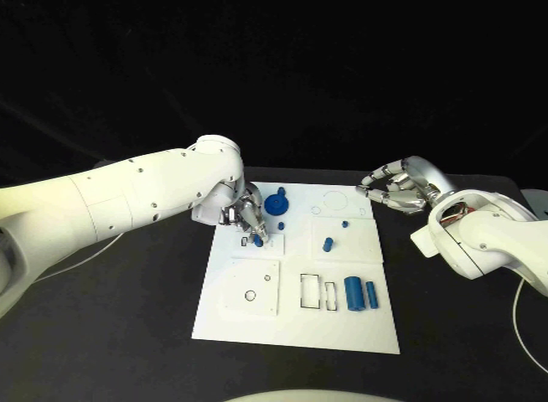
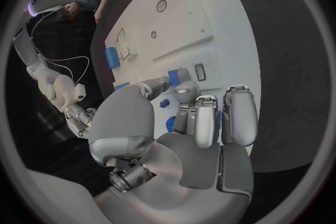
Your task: Assemble the parts on the task board
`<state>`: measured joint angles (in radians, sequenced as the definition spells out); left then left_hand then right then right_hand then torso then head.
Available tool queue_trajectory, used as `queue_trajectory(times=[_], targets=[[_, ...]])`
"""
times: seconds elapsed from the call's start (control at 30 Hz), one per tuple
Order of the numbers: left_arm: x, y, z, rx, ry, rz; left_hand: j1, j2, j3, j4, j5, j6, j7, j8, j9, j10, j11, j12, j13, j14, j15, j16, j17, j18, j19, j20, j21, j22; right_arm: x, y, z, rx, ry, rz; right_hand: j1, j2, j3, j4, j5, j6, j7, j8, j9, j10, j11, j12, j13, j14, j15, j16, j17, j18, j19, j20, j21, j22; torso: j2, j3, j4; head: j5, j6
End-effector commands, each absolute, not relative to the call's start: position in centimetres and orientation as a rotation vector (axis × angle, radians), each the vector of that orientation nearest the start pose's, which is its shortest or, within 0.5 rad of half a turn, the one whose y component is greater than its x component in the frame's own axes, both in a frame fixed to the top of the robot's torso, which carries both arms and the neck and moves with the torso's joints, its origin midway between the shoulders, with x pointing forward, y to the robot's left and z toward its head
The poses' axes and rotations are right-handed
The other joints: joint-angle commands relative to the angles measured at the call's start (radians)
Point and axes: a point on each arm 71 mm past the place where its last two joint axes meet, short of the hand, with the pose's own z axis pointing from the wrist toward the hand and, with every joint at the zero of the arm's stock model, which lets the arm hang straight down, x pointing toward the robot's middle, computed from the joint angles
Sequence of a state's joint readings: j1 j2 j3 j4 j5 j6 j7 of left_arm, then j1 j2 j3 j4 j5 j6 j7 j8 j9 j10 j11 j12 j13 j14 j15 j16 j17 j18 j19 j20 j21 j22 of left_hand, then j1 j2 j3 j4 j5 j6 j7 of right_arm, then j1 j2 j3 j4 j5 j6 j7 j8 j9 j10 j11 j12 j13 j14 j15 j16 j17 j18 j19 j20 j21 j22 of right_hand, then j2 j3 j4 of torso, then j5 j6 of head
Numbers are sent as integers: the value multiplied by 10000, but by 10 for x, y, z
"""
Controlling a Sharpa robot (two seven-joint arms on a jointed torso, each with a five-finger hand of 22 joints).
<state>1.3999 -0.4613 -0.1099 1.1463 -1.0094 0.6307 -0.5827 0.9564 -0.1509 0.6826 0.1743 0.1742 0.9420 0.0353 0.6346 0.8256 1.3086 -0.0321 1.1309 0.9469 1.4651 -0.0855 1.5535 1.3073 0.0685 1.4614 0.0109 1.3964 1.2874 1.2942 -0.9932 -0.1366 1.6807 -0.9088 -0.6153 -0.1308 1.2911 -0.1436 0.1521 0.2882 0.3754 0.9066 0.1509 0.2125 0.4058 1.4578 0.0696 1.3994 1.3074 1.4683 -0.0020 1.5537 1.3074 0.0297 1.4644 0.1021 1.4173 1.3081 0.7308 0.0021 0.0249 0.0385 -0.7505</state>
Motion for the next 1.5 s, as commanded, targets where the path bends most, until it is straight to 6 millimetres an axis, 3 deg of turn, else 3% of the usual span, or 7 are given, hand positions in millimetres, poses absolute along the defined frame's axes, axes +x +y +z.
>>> queue_trajectory(times=[0.03, 0.57, 1.5], targets=[[539, 132, -185, 2242, 26184, -1829, -209, -12, -151, 113, -34, 82, 0, -56, -17, 46, -31, 57, 36, 999, -82, 59, 2442, -75, 23, -69, 36, 17, 464, -248, -160, 4780, 15603, 7711, -100, -22, 44, 19, 49, -4, -37, 40, 14, -43, -60, -55, 1356, 888, -65, -55, 2054, 94, 301, -65, -65, 1613, -2, 3, -1, -1, 1], [539, 131, -186, 2264, 26222, -1852, -546, -40, -643, 493, -40, 197, -17, -71, -20, 84, -43, 97, 95, 1007, -92, 73, 2465, -84, 45, -71, 58, 67, 464, -248, -160, 4762, 15593, 7711, -113, -26, 42, 20, 39, -6, -37, 41, 14, -44, -60, -56, 1355, 888, -65, -55, 2054, 96, 296, -65, -76, 1607, -6, 5, -6, -2, 17], [536, 136, -179, 2009, 25691, -2241, -723, -136, -1196, 854, -37, 237, -42, -77, -4, 67, -62, 52, 47, 996, -109, 53, 2432, -79, 41, -89, 39, 53, 465, -248, -160, 4757, 15578, 7693, -192, -38, 22, 34, -25, -17, -34, 44, 14, -42, -57, -55, 1356, 889, -63, -56, 2055, 95, 300, -65, -73, 1612, -8, 2, 1, -24, 63]])
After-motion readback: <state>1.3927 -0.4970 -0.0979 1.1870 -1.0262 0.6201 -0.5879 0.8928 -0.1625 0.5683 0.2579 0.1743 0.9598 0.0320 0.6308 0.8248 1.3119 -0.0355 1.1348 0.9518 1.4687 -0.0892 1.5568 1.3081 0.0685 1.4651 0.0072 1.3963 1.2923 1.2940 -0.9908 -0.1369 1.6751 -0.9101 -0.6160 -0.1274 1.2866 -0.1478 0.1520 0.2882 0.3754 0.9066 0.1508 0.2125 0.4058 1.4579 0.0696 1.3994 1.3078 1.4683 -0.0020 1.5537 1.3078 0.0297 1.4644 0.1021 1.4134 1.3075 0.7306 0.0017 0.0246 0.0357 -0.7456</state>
